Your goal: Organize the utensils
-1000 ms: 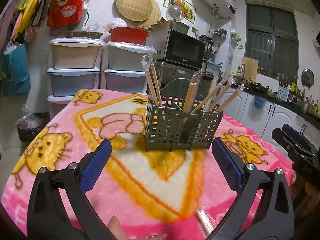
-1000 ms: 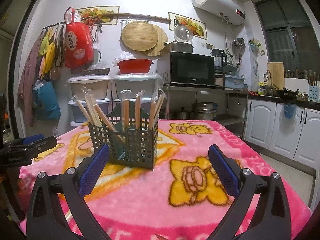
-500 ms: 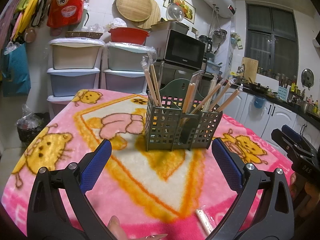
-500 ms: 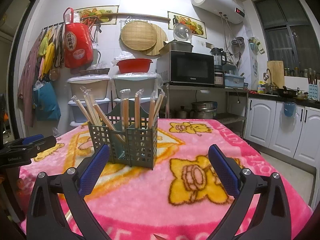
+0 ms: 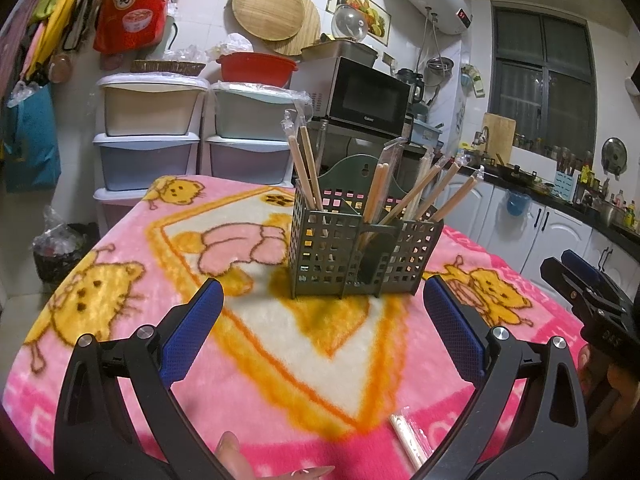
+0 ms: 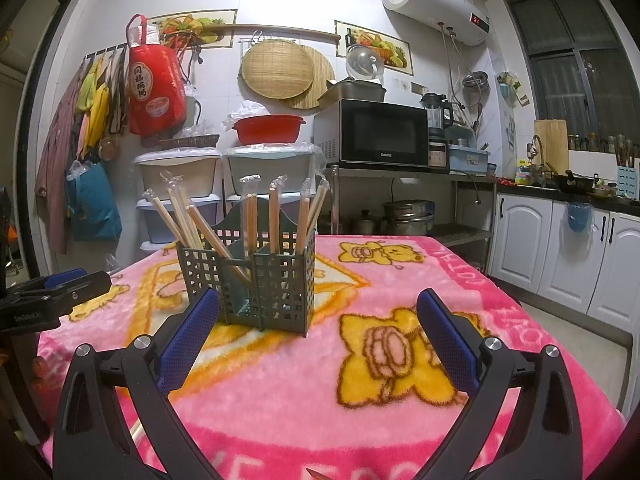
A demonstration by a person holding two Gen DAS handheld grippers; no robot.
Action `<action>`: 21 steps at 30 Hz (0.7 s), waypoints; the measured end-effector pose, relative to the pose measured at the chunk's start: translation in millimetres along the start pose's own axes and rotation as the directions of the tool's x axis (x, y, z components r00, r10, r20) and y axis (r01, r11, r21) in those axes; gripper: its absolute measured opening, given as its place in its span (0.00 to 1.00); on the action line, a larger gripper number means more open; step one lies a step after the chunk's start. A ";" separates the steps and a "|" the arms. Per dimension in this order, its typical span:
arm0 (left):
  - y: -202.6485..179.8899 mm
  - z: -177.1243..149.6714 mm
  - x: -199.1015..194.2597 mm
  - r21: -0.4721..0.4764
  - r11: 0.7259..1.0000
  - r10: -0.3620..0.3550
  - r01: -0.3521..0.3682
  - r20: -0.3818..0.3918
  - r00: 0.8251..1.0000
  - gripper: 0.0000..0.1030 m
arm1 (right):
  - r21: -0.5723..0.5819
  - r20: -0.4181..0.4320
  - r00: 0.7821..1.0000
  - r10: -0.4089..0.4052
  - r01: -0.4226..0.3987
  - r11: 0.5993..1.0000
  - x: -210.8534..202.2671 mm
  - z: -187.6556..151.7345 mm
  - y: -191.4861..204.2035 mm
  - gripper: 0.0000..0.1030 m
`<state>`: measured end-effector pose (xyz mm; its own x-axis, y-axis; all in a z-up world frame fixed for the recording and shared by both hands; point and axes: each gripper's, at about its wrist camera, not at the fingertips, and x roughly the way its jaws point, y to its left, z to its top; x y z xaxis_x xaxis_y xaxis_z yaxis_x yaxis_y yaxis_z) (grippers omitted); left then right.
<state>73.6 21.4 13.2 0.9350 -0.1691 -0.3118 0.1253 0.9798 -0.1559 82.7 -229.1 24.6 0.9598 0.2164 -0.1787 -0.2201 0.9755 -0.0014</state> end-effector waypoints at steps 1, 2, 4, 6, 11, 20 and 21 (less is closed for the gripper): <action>0.1 0.1 0.0 0.000 1.000 -0.001 0.001 0.001 1.000 0.90 | 0.001 -0.001 1.000 -0.001 0.001 1.000 0.2 -0.7 0.0 0.93; -0.2 -0.1 0.1 -0.001 1.000 -0.001 0.001 0.000 1.000 0.90 | 0.002 -0.002 1.000 -0.001 0.001 1.000 0.2 -0.7 -0.1 0.93; -1.2 -1.7 -0.7 0.002 1.000 -0.002 0.002 0.000 1.000 0.90 | 0.004 -0.003 1.000 -0.001 0.001 1.000 -1.0 -2.7 0.1 0.94; -1.7 -2.5 -1.1 0.002 1.000 -0.002 0.002 -0.001 1.000 0.90 | 0.004 -0.004 1.000 -0.003 0.003 1.000 -0.7 -3.1 -0.2 0.94; -1.9 -2.4 -0.3 0.004 1.000 -0.002 0.002 -0.004 1.000 0.90 | 0.006 -0.004 1.000 -0.004 0.004 1.000 -1.5 -4.8 -0.2 0.94; 1.6 -5.5 -1.5 -0.011 1.000 0.011 -0.011 -0.017 1.000 0.90 | 0.005 -0.010 1.000 -0.018 0.018 1.000 -2.7 -7.2 -2.2 0.94; 1.8 -6.4 -1.6 -0.013 1.000 0.022 -0.022 -0.022 1.000 0.90 | 0.009 -0.014 1.000 -0.022 0.022 1.000 -3.2 -7.6 -3.4 0.94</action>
<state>70.2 22.7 7.5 0.9300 -0.1503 -0.3353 0.1006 0.9818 -0.1610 79.1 -233.5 17.7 0.9619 0.1944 -0.1921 -0.1974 0.9803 0.0036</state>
